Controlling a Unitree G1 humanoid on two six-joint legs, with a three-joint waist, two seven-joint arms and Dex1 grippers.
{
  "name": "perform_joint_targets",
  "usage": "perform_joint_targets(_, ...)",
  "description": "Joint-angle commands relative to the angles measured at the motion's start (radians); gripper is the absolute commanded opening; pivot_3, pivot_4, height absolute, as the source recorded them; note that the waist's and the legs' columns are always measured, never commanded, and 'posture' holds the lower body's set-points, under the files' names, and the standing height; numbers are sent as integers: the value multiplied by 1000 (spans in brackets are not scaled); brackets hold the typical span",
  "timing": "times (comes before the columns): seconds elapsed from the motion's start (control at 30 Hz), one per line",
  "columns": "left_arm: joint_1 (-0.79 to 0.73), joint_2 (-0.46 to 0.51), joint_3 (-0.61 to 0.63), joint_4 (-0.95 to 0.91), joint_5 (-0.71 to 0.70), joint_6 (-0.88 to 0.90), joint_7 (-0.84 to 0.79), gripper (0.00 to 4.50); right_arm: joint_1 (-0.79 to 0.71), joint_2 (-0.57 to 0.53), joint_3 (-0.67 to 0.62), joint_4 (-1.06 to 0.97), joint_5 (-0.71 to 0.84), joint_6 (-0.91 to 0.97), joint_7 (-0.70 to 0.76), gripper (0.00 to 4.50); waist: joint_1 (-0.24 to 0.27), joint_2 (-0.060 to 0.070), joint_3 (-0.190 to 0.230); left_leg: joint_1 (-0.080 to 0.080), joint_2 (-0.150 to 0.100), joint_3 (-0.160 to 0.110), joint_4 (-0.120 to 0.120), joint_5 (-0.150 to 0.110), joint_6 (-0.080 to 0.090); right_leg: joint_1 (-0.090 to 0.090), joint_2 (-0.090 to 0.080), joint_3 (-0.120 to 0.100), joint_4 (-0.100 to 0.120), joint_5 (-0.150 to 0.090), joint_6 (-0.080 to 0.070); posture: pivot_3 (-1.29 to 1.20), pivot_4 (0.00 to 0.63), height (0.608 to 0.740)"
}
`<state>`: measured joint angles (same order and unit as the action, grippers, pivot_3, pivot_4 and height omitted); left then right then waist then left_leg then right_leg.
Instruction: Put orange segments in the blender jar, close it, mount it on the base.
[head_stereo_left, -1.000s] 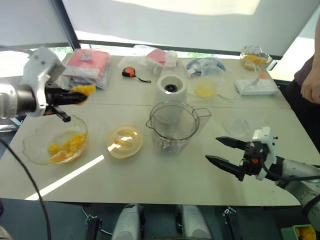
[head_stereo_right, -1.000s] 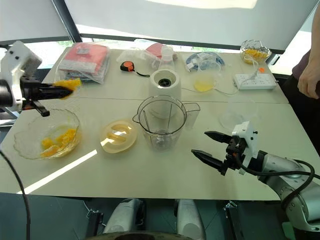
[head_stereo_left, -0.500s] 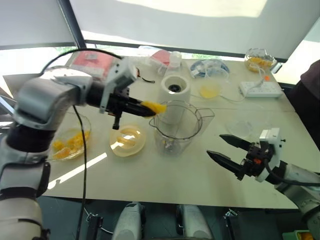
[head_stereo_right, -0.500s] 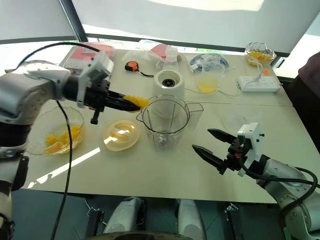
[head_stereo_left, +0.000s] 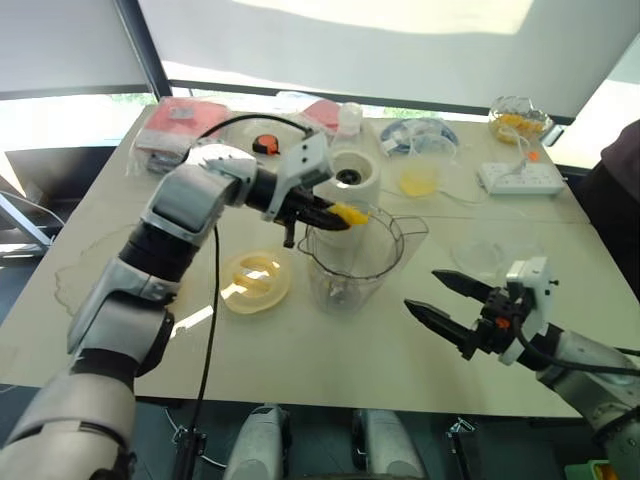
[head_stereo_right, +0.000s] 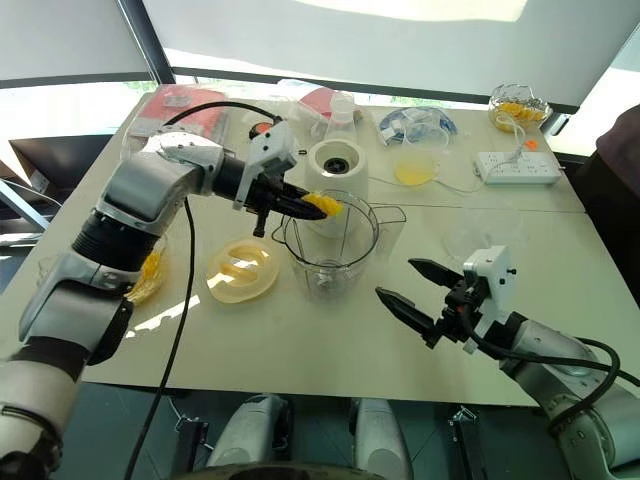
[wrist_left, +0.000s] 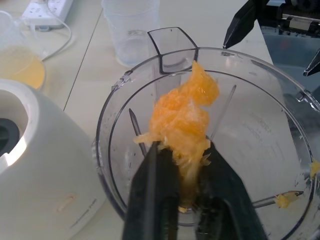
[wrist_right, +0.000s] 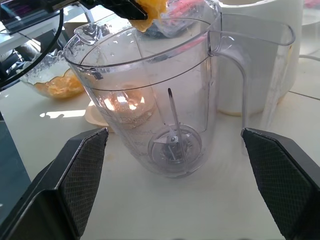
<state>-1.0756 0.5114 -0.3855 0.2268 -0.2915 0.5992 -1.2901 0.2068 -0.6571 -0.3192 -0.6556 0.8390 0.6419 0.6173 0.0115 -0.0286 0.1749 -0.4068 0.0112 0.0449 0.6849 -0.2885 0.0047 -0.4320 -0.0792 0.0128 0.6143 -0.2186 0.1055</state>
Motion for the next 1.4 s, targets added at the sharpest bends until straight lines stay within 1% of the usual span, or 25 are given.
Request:
perform_joint_targets(0.03,-28,-17,46,-19,-10,-4,2,2543,-7,-3,-4,-34,11,-7,-4,4500,0,0,0,0,0,0,0,0,0,0,0,0,0,0,0,0,150,740)
perform_joint_targets(0.17,-21,-41,75,-13,3,-24,47,4473,-4,-13,-7,-30,9,-1,-2,4500,0,0,0,0,0,-2,0,0,0,0,0,0,0,0,0,0,150,740)
perform_joint_targets(0.23,-16,-49,108,-15,-11,-23,72,4473,0,-21,-4,-32,-2,4,-5,4500,0,0,0,0,0,-2,0,0,0,0,0,0,0,0,1,0,150,740)
perform_joint_targets(0.3,-15,-65,167,-17,-40,12,124,4473,10,-25,-1,-37,-22,2,-12,4500,0,0,0,0,0,-2,0,0,0,0,0,0,1,2,3,0,150,740)
perform_joint_targets(0.37,17,-85,273,-44,-82,9,212,4473,24,-3,1,-37,-51,-11,-45,4500,0,0,0,0,0,-3,0,0,0,0,0,0,1,2,3,0,150,740)
perform_joint_targets(0.4,41,-95,319,-64,-87,-31,256,4473,30,9,3,-32,-64,-17,-60,4500,-2,0,0,0,1,-3,0,0,0,0,0,0,1,2,3,0,150,740)
perform_joint_targets(0.43,69,-88,362,-102,-115,-12,277,4473,49,25,10,-22,-102,-37,-77,4500,-3,0,0,1,1,-3,0,0,0,0,0,0,1,2,4,0,150,740)
perform_joint_targets(0.5,130,-57,443,-201,-191,66,297,4473,89,70,19,12,-190,-93,-123,4500,-3,1,0,1,1,-3,0,0,0,0,0,0,2,2,4,0,150,740)
perform_joint_targets(0.67,255,32,537,-415,-313,187,330,4473,133,161,6,92,-369,-244,-214,4500,-5,1,0,1,3,-3,0,0,0,0,1,0,4,2,4,0,150,740)
perform_joint_targets(0.77,340,113,573,-515,-343,225,344,4473,143,232,-2,126,-441,-304,-291,4500,-3,1,-1,4,3,-2,0,0,-1,2,0,1,4,0,1,0,150,740)
perform_joint_targets(0.87,430,178,567,-607,-321,208,369,4473,143,298,-22,172,-473,-336,-352,4500,-3,1,-1,10,3,-1,-1,0,-1,7,0,1,4,-1,0,0,150,740)
perform_joint_targets(0.97,500,206,577,-672,-337,218,405,4473,82,321,-43,285,-563,-398,-434,4500,-3,1,-1,12,4,1,-1,0,-1,8,0,2,4,-1,0,0,150,740)
perform_joint_targets(1.07,543,209,591,-710,-359,232,447,4473,-14,306,-59,427,-634,-460,-493,4500,-7,1,-1,14,4,3,-1,0,-1,8,-1,5,4,0,-1,0,150,740)
perform_joint_targets(1.23,590,206,589,-757,-368,236,507,4473,-156,281,-62,661,-701,-566,-531,4500,-25,2,-1,15,2,3,-1,0,-1,9,0,6,4,0,0,0,150,740)
perform_joint_targets(1.4,638,198,627,-842,-426,281,594,4473,-321,220,-68,923,-756,-680,-575,4500,-33,3,0,15,2,4,-3,0,-1,9,1,7,4,0,0,0,150,740)
